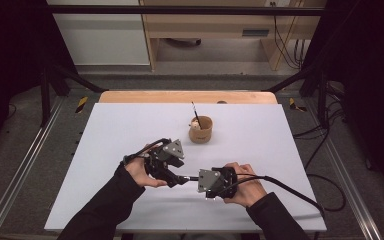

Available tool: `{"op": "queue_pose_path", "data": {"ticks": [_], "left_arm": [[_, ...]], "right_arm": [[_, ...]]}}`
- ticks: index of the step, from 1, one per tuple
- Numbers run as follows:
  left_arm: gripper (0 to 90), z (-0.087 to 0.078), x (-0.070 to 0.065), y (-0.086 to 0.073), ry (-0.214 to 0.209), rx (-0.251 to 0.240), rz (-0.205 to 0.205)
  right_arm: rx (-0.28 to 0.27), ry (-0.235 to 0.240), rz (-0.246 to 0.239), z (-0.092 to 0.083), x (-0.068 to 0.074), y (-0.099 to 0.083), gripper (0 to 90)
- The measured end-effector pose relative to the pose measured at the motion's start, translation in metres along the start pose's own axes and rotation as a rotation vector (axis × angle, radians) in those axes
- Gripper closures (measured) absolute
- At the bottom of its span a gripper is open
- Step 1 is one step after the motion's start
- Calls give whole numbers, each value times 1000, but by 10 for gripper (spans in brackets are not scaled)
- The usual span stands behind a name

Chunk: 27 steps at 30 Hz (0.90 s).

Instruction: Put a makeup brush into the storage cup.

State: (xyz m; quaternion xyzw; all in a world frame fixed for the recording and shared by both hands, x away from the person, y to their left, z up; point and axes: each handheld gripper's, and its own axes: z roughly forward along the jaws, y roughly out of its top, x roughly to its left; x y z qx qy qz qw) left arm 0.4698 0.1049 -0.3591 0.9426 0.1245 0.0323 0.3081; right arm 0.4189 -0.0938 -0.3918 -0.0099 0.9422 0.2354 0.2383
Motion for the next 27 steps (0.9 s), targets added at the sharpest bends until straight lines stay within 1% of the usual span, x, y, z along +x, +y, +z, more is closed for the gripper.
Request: {"op": "queue_pose_path", "data": {"ticks": [2, 3, 4, 6, 7, 8, 9, 10, 12, 13, 14, 15, 16, 17, 18, 19, 20, 22, 24, 25, 26, 27], "left_arm": [[376, -3, 1, -2, 7, -15, -14], [368, -5, 2, -3, 11, -30, -19], [351, -6, 2, -4, 15, -31, -20], [325, -9, 3, -6, 28, -48, -26], [312, -10, 4, -8, 42, -56, -19], [288, -11, 4, -8, 53, -58, -18], [281, -13, 5, -10, 57, -73, -33], [270, -14, 6, -11, 63, -72, -29], [249, -17, 7, -14, 75, -89, -43], [241, -18, 7, -15, 79, -98, -48], [234, -19, 7, -17, 82, -111, -56], [227, -19, 7, -19, 93, -123, -59], [221, -21, 8, -21, 100, -123, -58], [218, -22, 8, -23, 106, -131, -65], [216, -23, 9, -26, 112, -142, -73], [212, -25, 9, -28, 114, -152, -82], [202, -25, 9, -30, 119, -163, -91], [195, -27, 9, -35, 127, -177, -99], [187, -26, 8, -39, 136, -186, -107], [182, -27, 8, -42, 140, -188, -109], [180, -27, 8, -44, 138, -194, -115], [180, -26, 7, -46, 137, -207, -128]], "right_arm": [[3, -2, 15, -1, -1, -1, 796], [9, 1, 14, -2, -2, -2, 796], [7, 3, 25, -2, -2, -3, 797], [6, 7, 37, -3, -3, -5, 796], [6, 4, 36, -4, -3, -6, 796], [-7, -15, 50, -3, -3, -8, 796], [3, -9, 51, -4, -4, -9, 796], [1, -15, 69, -4, -4, -10, 796], [7, -11, 73, -4, -5, -13, 796], [5, -9, 84, -5, -5, -14, 796], [3, -8, 102, -5, -5, -15, 796], [2, -10, 107, -5, -5, -16, 796], [3, -11, 118, -5, -5, -18, 796], [2, -13, 126, -5, -5, -19, 796], [6, -4, 126, -6, -6, -21, 796], [-3, -18, 141, -5, -5, -22, 796], [-1, -7, 143, -6, -6, -24, 796], [-5, -11, 158, -6, -5, -27, 796], [-7, -25, 178, -6, -5, -30, 796], [-7, -25, 177, -7, -6, -31, 796], [-10, -33, 191, -7, -6, -33, 796], [-14, -39, 206, -7, -5, -35, 796]]}}
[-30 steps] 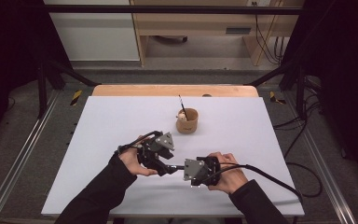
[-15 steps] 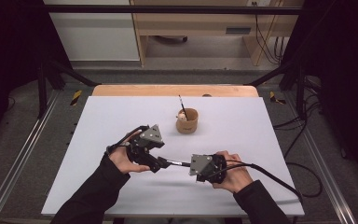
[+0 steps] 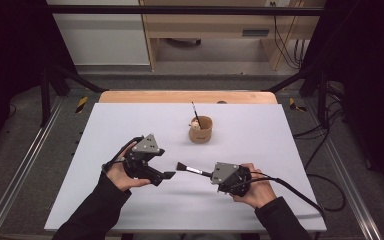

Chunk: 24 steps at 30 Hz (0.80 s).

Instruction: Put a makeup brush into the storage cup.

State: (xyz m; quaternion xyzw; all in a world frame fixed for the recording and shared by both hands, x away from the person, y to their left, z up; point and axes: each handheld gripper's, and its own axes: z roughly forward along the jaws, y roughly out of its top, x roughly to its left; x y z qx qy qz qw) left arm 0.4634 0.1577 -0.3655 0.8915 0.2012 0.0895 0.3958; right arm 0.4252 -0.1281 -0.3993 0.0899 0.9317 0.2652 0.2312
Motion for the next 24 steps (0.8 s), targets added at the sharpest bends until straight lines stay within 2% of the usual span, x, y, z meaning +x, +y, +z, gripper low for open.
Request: {"op": "queue_pose_path", "data": {"ticks": [1, 3, 8, 9, 16, 20, 24], "left_arm": [[179, 0, -1, -3, 3, -15, -17], [176, 1, -1, -7, 7, -20, -25], [161, 1, -2, -16, 26, -48, -57], [160, 1, -3, -18, 32, -59, -63], [155, 1, -7, -29, 64, -99, -112], [157, 3, -9, -36, 68, -126, -127], [160, 5, -10, -44, 67, -170, -160]], "right_arm": [[-4, -5, 17, 0, 0, -1, 796], [-10, -6, 39, 0, 0, -4, 796], [-30, -11, 68, -3, 0, -9, 796], [-39, -16, 91, -2, 1, -9, 796], [-78, -15, 133, -2, 3, -13, 795], [-88, -23, 163, -1, 4, -15, 795], [-122, -25, 202, -2, 5, -17, 795]]}}
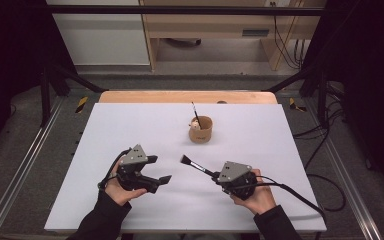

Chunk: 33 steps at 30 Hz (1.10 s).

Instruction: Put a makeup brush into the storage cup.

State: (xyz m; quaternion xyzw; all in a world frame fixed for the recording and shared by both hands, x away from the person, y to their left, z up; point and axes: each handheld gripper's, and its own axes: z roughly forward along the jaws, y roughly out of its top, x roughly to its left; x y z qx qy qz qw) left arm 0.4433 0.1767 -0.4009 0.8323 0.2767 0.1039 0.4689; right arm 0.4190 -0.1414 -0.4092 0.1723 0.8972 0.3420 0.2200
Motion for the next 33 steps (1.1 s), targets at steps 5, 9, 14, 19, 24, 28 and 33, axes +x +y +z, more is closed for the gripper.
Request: {"op": "queue_pose_path", "data": {"ticks": [5, 9, 14, 19, 24, 28, 33], "left_arm": [[154, 2, 0, -8, -3, -41, -37], [150, 1, -1, -10, 3, -51, -50], [151, 1, -5, -12, 18, -82, -59], [146, 0, -7, -16, 30, -113, -83], [148, 0, -6, -18, 37, -135, -106], [149, 2, -8, -20, 34, -145, -119], [150, 5, -10, -20, 26, -158, -132]], "right_arm": [[-26, 3, 44, 0, 2, -4, 795], [-46, 7, 71, 1, 3, -6, 795], [-58, 15, 79, 3, 6, -8, 795], [-68, 18, 105, 5, 8, -11, 795], [-83, 20, 135, 5, 7, -14, 795], [-87, 20, 145, 7, 8, -14, 795], [-103, 28, 161, 8, 9, -13, 795]]}}
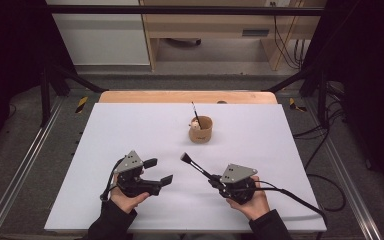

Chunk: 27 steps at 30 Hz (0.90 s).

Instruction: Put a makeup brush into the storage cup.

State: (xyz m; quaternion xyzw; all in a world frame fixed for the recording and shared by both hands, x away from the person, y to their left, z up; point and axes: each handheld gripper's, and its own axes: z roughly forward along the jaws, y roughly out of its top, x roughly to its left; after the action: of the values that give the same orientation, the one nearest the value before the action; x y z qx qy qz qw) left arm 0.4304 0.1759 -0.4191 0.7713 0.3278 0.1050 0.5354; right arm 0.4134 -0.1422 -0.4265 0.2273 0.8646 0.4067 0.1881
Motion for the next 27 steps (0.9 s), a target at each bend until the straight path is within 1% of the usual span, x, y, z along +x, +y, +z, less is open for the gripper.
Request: {"op": "queue_pose_path", "data": {"ticks": [2, 10, 12, 14, 18, 24, 27], "left_arm": [[152, 1, -1, 0, -3, -12, -5], [158, 5, -5, 1, -25, -26, -19], [158, 6, -6, 2, -25, -31, -20], [159, 7, -7, 2, -27, -32, -22], [163, 9, -8, 3, -32, -33, -22], [170, 12, -11, 4, -53, -37, -26], [170, 14, -12, 6, -61, -34, -18]], "right_arm": [[-5, -4, 3, 0, 0, 0, 795], [-20, 7, 21, 3, 1, 0, 795], [-23, 7, 24, 2, 1, 0, 795], [-36, 7, 24, 2, 1, 1, 795], [-40, 6, 29, 3, 1, 1, 795], [-45, 9, 43, 4, 1, 2, 795], [-55, 8, 44, 4, 0, 2, 795]]}}
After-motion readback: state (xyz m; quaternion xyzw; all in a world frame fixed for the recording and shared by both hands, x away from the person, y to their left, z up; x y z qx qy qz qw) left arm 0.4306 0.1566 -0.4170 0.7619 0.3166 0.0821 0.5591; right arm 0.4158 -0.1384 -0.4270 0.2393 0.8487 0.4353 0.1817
